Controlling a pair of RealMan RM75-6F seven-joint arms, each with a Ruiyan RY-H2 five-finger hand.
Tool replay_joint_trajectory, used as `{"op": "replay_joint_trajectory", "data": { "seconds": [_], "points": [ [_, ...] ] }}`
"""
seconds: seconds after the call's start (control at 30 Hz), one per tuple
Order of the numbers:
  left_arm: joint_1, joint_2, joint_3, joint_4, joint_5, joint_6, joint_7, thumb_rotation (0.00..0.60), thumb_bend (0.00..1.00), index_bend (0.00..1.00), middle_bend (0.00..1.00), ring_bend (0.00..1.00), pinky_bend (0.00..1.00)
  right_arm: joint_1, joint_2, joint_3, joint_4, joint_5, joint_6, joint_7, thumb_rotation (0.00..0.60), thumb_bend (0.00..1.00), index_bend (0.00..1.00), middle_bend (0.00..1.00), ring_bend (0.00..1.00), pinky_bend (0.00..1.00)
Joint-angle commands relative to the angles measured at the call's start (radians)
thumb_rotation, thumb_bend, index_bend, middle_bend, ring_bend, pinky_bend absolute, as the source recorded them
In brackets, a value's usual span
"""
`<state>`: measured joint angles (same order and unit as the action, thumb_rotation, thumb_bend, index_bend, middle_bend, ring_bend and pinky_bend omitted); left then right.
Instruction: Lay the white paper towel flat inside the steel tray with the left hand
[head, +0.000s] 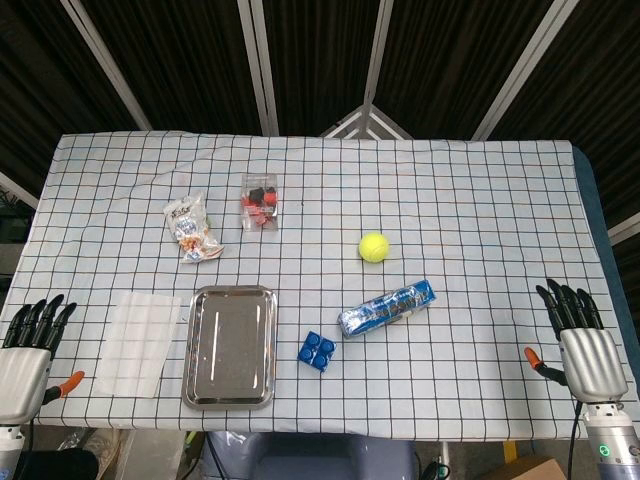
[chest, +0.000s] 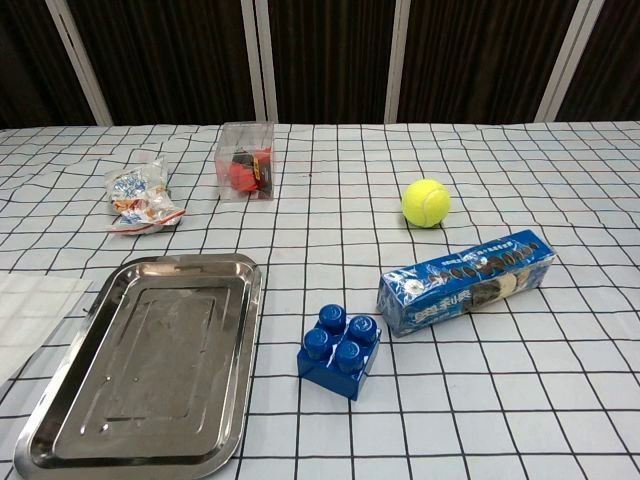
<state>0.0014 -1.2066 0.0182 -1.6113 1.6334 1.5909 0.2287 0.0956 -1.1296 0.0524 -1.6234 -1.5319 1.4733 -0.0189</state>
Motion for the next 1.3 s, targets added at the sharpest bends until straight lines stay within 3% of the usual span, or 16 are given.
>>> {"op": "replay_joint_trajectory", "data": {
  "seconds": [0.03,0.33,0.47,0.7,0.8,0.97,1.1,1.3],
  "points": [
    [0.000,0.000,0.000,0.001,-0.001,-0.001,0.001,0.600,0.07,0.00,0.00,0.00,0.00,0.001,0.000,0.000,-0.001,0.001,-0.002,0.000,0.600,0.31,0.00,0.00,0.00,0.00],
    [-0.003,0.005,0.014,0.008,0.015,-0.012,0.015,0.600,0.07,0.00,0.00,0.00,0.00,-0.002,0.000,-0.002,-0.002,-0.004,0.004,-0.004,0.600,0.31,0.00,0.00,0.00,0.00],
    [-0.038,0.054,0.072,0.030,0.090,-0.085,0.000,0.600,0.07,0.00,0.00,0.00,0.00,0.000,-0.003,-0.001,-0.001,0.002,-0.003,-0.011,0.600,0.31,0.00,0.00,0.00,0.00],
    [-0.109,0.154,0.161,0.087,0.208,-0.209,-0.013,0.600,0.07,0.24,0.00,0.00,0.00,-0.001,-0.004,0.001,0.000,0.003,0.000,-0.016,0.600,0.31,0.00,0.00,0.00,0.00],
    [-0.139,0.174,0.179,0.110,0.238,-0.260,0.018,0.600,0.07,0.28,0.00,0.00,0.00,0.000,-0.005,-0.001,-0.001,0.001,-0.002,-0.020,0.600,0.31,0.00,0.00,0.00,0.00],
    [-0.147,0.134,0.157,0.115,0.216,-0.284,0.072,0.600,0.09,0.23,0.00,0.00,0.00,0.003,-0.007,0.000,-0.002,0.004,-0.008,-0.023,0.600,0.31,0.00,0.00,0.00,0.00],
    [-0.144,0.095,0.149,0.057,0.162,-0.323,0.074,0.600,0.12,0.16,0.00,0.00,0.00,0.002,-0.006,0.000,-0.003,0.004,-0.007,-0.020,0.600,0.31,0.00,0.00,0.00,0.00],
    [-0.090,0.024,0.132,-0.030,0.072,-0.308,0.174,0.600,0.18,0.09,0.00,0.00,0.00,0.001,-0.002,-0.001,-0.004,0.001,-0.005,-0.009,0.600,0.31,0.00,0.00,0.00,0.00]
  ]
}}
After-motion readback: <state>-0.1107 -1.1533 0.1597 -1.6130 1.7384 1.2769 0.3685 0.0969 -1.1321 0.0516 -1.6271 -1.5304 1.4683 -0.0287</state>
